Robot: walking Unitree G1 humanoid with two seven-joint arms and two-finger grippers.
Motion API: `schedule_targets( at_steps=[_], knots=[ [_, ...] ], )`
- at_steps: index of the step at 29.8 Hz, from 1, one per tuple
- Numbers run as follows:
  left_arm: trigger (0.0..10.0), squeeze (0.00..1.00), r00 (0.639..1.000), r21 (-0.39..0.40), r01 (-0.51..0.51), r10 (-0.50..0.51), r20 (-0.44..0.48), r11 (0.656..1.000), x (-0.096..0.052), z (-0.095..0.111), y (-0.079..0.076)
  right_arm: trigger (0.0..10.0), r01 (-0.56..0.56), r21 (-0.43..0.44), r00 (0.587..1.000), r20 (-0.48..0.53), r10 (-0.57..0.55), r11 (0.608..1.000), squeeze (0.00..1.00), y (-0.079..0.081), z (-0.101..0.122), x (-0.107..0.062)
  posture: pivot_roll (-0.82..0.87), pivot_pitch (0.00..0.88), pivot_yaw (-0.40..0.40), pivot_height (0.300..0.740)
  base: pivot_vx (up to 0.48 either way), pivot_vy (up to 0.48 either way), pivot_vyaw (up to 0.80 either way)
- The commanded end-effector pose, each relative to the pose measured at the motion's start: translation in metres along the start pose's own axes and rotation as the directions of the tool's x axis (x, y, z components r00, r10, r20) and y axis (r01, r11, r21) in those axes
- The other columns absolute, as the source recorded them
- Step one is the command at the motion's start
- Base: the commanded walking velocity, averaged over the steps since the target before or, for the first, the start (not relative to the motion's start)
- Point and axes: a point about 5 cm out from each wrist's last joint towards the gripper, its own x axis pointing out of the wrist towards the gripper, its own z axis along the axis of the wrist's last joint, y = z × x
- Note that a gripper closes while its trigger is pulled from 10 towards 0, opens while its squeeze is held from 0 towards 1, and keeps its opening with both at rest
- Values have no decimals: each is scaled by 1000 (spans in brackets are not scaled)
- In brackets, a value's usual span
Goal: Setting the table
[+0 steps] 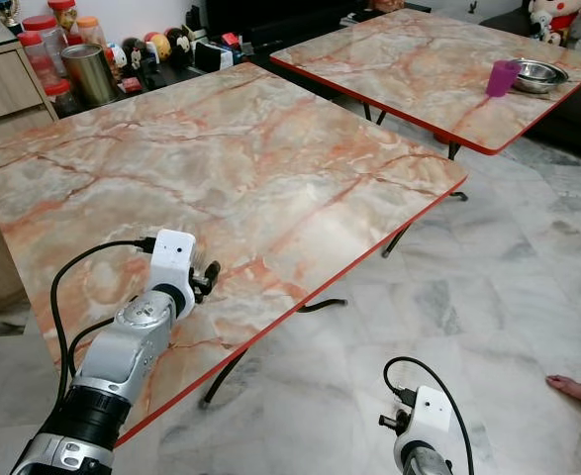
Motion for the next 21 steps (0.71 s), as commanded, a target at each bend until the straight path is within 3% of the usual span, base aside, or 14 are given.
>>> schedule_targets(
  at_steps=[1, 12, 21],
  knots=[
    [10000, 0, 1000, 20, -20, 20, -16, 1000, 1, -1, 1, 10000, 8, 5, 1000, 6, -8, 1000, 0, -3, 0, 0, 113, 50, 4, 740, 0, 0, 0],
    [10000, 0, 998, 39, -49, 50, -34, 998, 5, -5, 14, 10000, 8, 5, 1000, 5, -8, 1000, 0, -3, 1, 0, 114, 57, 0, 740, 0, 0, 0],
    [10000, 0, 997, -38, -74, 72, -40, 997, 15, 2, 36, 10000, 8, 8, 1000, 6, -8, 1000, 0, -2, 1, 0, 107, 59, -1, 740, 0, 0, 0]
  ],
)
